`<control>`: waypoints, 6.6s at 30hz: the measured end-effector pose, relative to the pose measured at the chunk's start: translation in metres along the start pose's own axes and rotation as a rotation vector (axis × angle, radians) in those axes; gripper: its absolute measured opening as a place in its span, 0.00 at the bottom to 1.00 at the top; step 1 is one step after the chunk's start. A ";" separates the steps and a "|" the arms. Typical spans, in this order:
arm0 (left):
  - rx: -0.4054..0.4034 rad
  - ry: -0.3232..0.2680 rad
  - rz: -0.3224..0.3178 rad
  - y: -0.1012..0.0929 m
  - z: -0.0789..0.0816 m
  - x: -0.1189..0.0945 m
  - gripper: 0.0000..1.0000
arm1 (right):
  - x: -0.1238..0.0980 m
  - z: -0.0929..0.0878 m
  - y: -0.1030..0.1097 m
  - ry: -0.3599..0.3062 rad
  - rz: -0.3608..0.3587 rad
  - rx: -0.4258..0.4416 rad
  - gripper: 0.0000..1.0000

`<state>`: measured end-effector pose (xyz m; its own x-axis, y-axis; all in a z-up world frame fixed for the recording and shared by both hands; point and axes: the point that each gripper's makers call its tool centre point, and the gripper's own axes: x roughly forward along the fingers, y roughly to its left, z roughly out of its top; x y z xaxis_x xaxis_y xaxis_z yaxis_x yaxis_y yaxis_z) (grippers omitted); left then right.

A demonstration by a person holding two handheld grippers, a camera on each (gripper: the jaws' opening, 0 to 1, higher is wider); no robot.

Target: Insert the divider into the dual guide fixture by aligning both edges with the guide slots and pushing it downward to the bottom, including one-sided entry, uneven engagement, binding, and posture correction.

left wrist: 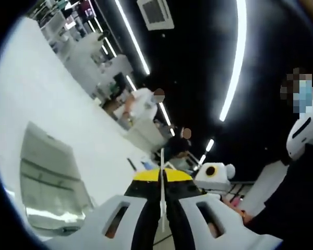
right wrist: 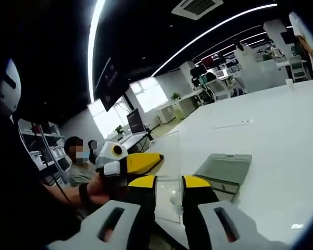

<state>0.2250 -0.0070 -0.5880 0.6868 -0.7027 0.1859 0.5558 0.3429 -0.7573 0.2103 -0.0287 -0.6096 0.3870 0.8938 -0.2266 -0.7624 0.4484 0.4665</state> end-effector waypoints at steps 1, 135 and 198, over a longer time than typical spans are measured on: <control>-0.001 0.001 -0.003 0.000 0.001 0.000 0.00 | 0.000 0.000 0.000 -0.003 0.006 0.006 0.13; 0.297 0.065 0.049 0.034 0.040 -0.086 0.51 | 0.041 0.005 -0.028 -0.133 -0.253 0.439 0.00; 0.551 0.227 0.250 0.079 0.028 -0.122 0.99 | 0.053 -0.061 -0.089 0.014 -0.586 0.405 0.00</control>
<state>0.1982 0.1239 -0.6532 0.7439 -0.6541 -0.1369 0.5927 0.7404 -0.3170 0.2675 -0.0208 -0.7150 0.6653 0.5080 -0.5471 -0.1776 0.8195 0.5449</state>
